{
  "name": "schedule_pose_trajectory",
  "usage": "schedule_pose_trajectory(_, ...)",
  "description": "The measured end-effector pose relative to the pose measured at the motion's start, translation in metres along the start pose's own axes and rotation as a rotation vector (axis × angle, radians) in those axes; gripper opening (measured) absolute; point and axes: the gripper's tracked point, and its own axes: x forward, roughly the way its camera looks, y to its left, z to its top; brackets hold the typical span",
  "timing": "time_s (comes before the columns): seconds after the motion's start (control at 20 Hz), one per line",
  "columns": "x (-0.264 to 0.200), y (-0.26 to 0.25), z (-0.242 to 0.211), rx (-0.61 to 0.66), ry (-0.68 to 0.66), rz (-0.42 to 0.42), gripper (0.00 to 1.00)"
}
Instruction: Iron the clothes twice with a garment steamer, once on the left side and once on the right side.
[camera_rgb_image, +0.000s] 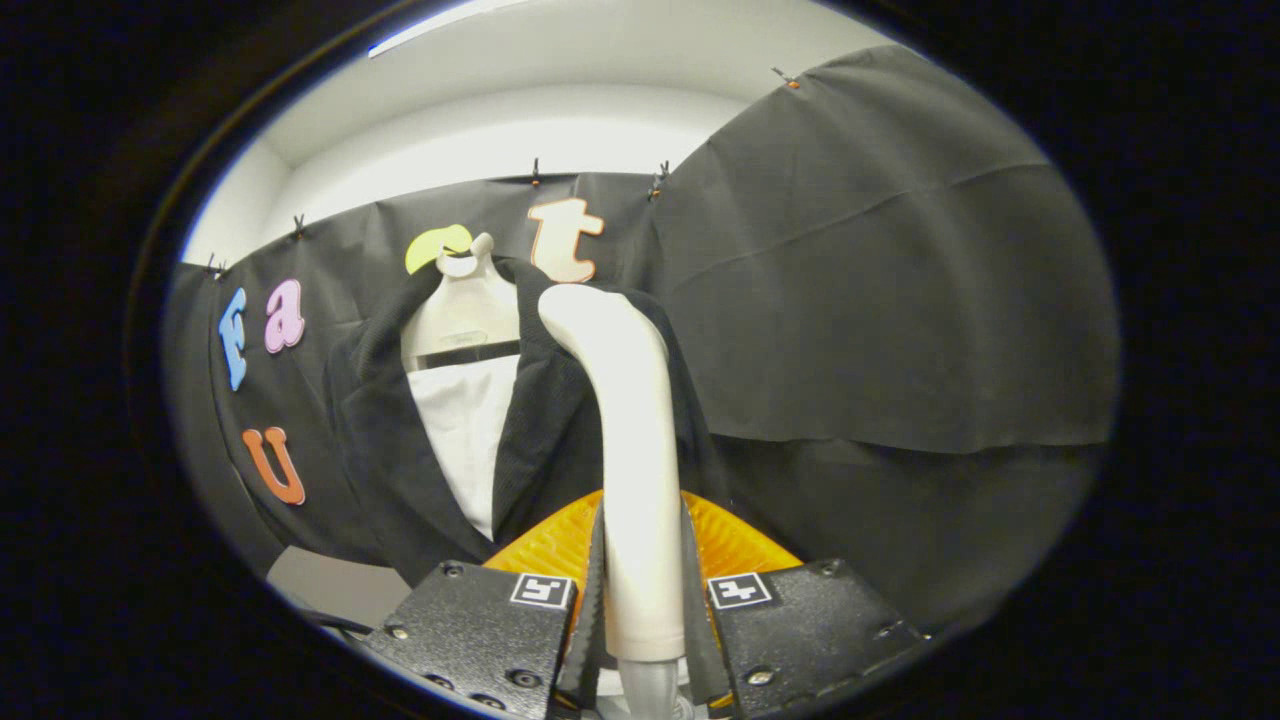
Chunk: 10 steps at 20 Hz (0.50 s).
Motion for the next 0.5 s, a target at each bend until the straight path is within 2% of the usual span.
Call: schedule_pose_trajectory(0.5,0.027,0.008,-0.029,-0.055,0.054,-0.058,0.36)
